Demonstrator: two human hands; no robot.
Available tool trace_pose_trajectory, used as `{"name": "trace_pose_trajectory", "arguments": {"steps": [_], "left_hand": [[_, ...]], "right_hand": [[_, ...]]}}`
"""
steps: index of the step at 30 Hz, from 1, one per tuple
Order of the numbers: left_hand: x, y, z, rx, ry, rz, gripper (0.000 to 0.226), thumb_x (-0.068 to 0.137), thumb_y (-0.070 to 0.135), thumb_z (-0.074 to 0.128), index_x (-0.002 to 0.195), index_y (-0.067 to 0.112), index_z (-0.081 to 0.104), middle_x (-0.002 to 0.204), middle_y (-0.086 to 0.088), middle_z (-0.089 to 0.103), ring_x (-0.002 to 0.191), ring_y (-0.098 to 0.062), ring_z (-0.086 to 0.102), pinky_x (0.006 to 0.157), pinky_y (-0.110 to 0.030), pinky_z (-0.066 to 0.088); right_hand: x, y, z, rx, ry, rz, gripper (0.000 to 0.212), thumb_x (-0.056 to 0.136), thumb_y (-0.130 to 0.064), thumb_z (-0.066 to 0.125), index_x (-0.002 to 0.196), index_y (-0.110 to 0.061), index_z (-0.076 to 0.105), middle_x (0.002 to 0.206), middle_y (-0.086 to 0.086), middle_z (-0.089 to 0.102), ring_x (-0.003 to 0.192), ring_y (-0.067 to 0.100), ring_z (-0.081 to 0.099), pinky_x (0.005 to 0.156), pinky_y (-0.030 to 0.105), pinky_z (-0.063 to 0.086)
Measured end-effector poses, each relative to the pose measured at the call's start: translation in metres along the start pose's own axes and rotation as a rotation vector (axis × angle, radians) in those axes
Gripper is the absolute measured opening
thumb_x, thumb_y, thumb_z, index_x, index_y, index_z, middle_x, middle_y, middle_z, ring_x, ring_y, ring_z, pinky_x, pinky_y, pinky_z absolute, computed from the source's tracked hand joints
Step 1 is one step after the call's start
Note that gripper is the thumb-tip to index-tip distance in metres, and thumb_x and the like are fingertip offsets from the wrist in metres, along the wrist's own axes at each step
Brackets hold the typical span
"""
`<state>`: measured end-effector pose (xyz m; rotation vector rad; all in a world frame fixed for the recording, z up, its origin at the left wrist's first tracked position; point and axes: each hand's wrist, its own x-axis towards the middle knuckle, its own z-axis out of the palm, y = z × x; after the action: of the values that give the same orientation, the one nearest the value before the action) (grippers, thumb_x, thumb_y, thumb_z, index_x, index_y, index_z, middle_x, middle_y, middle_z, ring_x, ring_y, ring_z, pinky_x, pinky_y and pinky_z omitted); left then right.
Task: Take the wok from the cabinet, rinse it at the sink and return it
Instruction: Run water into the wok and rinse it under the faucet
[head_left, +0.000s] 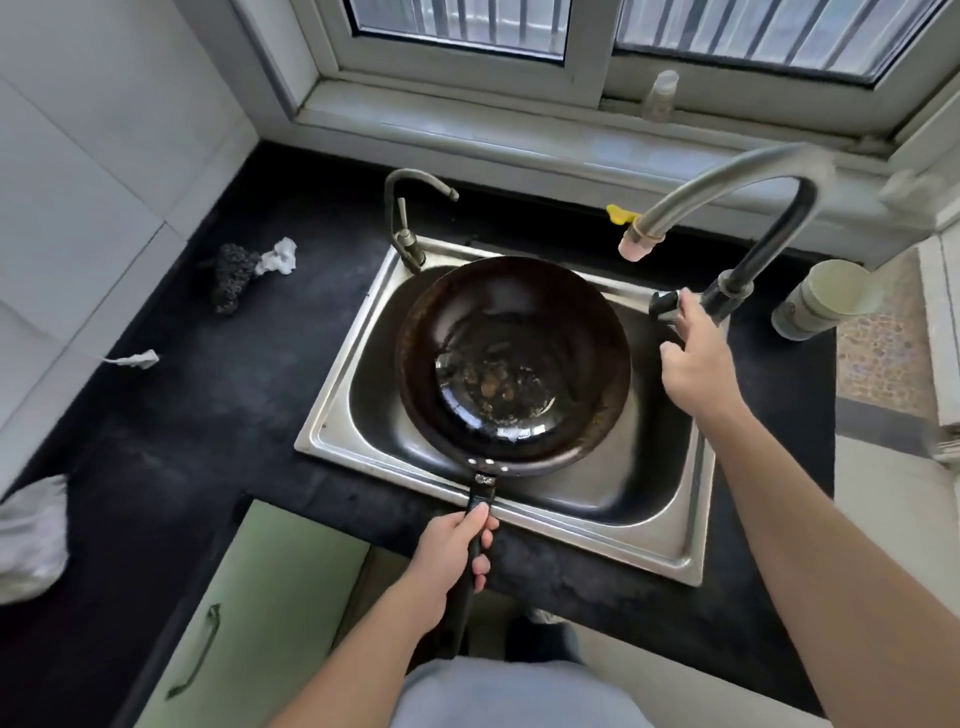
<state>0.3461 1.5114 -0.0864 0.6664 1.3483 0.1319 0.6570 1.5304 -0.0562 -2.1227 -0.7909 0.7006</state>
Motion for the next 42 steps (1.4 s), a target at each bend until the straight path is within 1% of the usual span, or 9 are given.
{"name": "trace_pose_trajectory", "arguments": {"steps": [6, 9, 11, 15, 19, 24, 31, 42], "left_hand": [[0.000, 0.000, 0.002, 0.023, 0.021, 0.012, 0.027, 0.099, 0.030, 0.055, 0.093, 0.006, 0.065, 0.065, 0.002, 0.054, 0.044, -0.010, 0.042, 0.044, -0.024, 0.037], [0.000, -0.001, 0.003, 0.028, 0.022, 0.009, 0.026, 0.100, 0.029, 0.053, 0.093, 0.006, 0.064, 0.065, 0.003, 0.053, 0.043, -0.010, 0.042, 0.042, -0.024, 0.036], [0.000, -0.001, 0.004, 0.031, 0.017, 0.019, 0.027, 0.100, 0.029, 0.053, 0.094, 0.005, 0.064, 0.065, 0.002, 0.053, 0.043, -0.010, 0.042, 0.042, -0.024, 0.036], [0.001, -0.002, 0.002, 0.029, 0.016, 0.024, 0.028, 0.100, 0.029, 0.053, 0.096, 0.004, 0.064, 0.066, 0.002, 0.052, 0.043, -0.010, 0.042, 0.042, -0.024, 0.036], [0.000, -0.002, 0.002, 0.021, 0.016, 0.017, 0.028, 0.100, 0.030, 0.054, 0.097, 0.004, 0.065, 0.066, 0.002, 0.054, 0.044, -0.009, 0.043, 0.043, -0.023, 0.036], [0.000, -0.002, 0.002, 0.018, 0.018, 0.015, 0.028, 0.100, 0.030, 0.053, 0.097, 0.004, 0.066, 0.067, 0.002, 0.053, 0.045, -0.009, 0.043, 0.045, -0.023, 0.036], [0.000, -0.001, 0.002, 0.019, 0.017, 0.006, 0.031, 0.100, 0.030, 0.053, 0.101, 0.002, 0.066, 0.068, 0.001, 0.054, 0.046, -0.009, 0.044, 0.045, -0.023, 0.037], [0.003, -0.002, 0.000, 0.009, 0.015, -0.003, 0.032, 0.099, 0.031, 0.055, 0.102, 0.001, 0.067, 0.068, 0.001, 0.055, 0.046, -0.010, 0.045, 0.046, -0.024, 0.038]], "right_hand": [[0.003, 0.000, 0.002, 0.014, -0.027, -0.001, 0.071, 0.092, 0.008, 0.041, 0.156, -0.017, 0.025, 0.159, 0.005, 0.037, 0.148, 0.019, 0.034, 0.123, 0.035, 0.026], [0.003, 0.000, 0.002, 0.006, -0.049, -0.013, 0.070, 0.094, 0.005, 0.043, 0.157, -0.017, 0.023, 0.161, 0.006, 0.033, 0.149, 0.020, 0.031, 0.115, 0.024, 0.025], [0.003, 0.000, 0.003, -0.004, -0.055, -0.021, 0.069, 0.095, 0.004, 0.044, 0.157, -0.017, 0.022, 0.162, 0.006, 0.032, 0.149, 0.021, 0.030, 0.111, 0.021, 0.023], [0.004, -0.003, 0.004, -0.037, -0.066, -0.017, 0.068, 0.096, 0.002, 0.045, 0.157, -0.016, 0.022, 0.162, 0.007, 0.031, 0.150, 0.022, 0.029, 0.112, 0.021, 0.019], [0.003, -0.007, 0.002, -0.065, -0.072, -0.015, 0.065, 0.098, -0.002, 0.045, 0.158, -0.016, 0.022, 0.162, 0.008, 0.031, 0.149, 0.024, 0.029, 0.111, 0.023, 0.019], [0.000, -0.013, 0.003, -0.082, -0.078, -0.004, 0.065, 0.098, -0.003, 0.045, 0.158, -0.016, 0.022, 0.162, 0.008, 0.031, 0.150, 0.025, 0.028, 0.119, 0.032, 0.021], [-0.002, -0.015, 0.003, -0.074, -0.074, 0.005, 0.066, 0.098, -0.005, 0.049, 0.158, -0.017, 0.022, 0.162, 0.008, 0.031, 0.150, 0.025, 0.028, 0.120, 0.035, 0.021], [0.000, -0.014, 0.003, -0.078, -0.085, -0.009, 0.067, 0.098, -0.007, 0.052, 0.157, -0.017, 0.023, 0.162, 0.007, 0.031, 0.150, 0.023, 0.028, 0.121, 0.037, 0.022]]}}
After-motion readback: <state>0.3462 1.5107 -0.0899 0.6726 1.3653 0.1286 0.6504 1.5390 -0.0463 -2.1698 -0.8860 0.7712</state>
